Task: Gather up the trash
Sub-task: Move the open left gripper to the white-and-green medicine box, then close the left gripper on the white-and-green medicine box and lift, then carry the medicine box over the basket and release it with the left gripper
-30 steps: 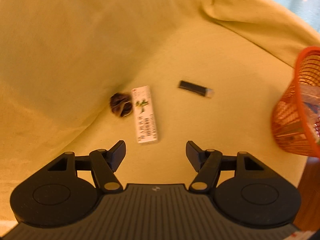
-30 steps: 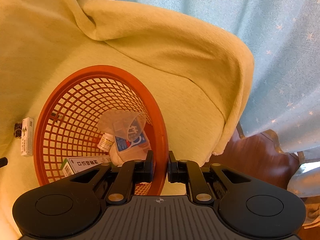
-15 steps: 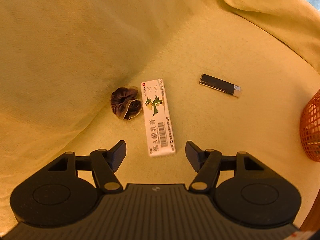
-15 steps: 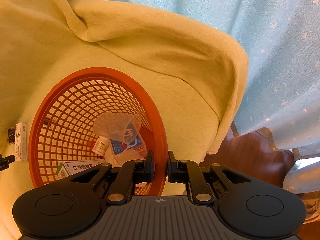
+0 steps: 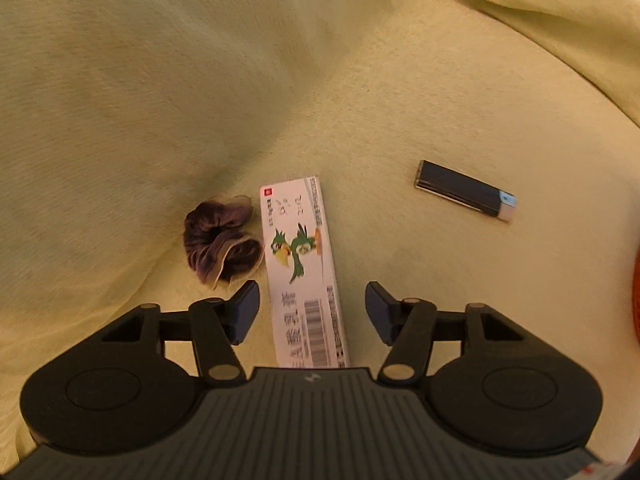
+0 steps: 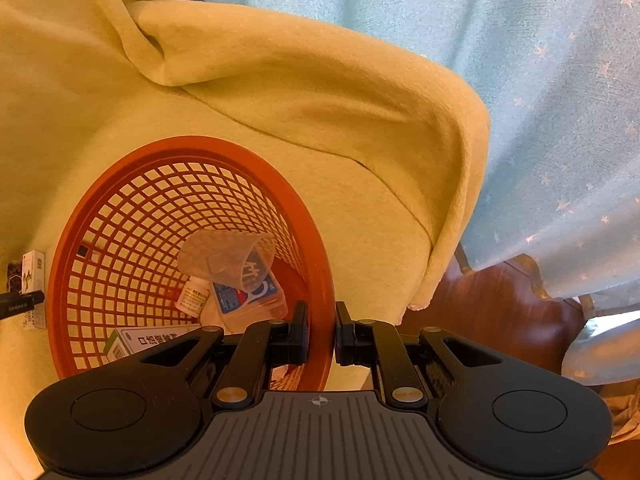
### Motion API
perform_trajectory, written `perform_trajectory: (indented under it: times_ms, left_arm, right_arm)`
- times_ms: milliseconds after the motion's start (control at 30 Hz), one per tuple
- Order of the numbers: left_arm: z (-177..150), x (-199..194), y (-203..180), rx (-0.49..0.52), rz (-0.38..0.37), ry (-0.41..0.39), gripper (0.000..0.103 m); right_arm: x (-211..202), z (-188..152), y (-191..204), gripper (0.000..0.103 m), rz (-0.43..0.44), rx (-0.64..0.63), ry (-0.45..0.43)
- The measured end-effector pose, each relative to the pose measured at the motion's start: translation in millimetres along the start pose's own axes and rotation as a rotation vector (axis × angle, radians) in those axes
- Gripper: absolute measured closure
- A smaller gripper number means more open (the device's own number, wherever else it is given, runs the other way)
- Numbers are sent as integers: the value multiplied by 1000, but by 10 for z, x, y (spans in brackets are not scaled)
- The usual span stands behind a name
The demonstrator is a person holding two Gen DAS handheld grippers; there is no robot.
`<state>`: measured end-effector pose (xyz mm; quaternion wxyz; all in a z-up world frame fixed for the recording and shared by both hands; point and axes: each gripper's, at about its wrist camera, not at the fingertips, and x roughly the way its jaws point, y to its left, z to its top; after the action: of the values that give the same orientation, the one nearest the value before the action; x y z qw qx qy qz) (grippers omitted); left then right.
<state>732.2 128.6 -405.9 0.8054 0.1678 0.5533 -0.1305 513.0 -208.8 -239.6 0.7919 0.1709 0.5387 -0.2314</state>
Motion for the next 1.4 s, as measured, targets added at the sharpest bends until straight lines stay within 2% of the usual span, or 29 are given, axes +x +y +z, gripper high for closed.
perform_trajectory:
  times_ms: [67, 167, 367, 633, 867, 1133, 1400]
  left_arm:
    - [37, 57, -8, -1, 5, 11, 57]
    - [62, 125, -13, 1, 16, 25, 68]
    - [-35, -13, -3, 5, -10, 9, 70]
    - [-243, -520, -60, -9, -65, -33, 70]
    - [-283, -1143, -269, -24, -127, -110, 70]
    - [-215, -1591, -520, 13, -155, -86, 70]
    - [-170, -1912, -886, 65, -215, -104, 70]
  right_arm:
    - [7, 2, -4, 94, 0, 2, 1]
    - [10, 1, -7, 94, 1, 4, 0]
    - [-1, 1, -23, 94, 12, 5, 1]
    - [-6, -3, -37, 94, 24, 1, 1]
    - [-15, -4, -23, 94, 36, -5, -9]
    - [-25, -33, 5, 94, 39, -45, -3]
    - [-14, -32, 45, 94, 46, -95, -2]
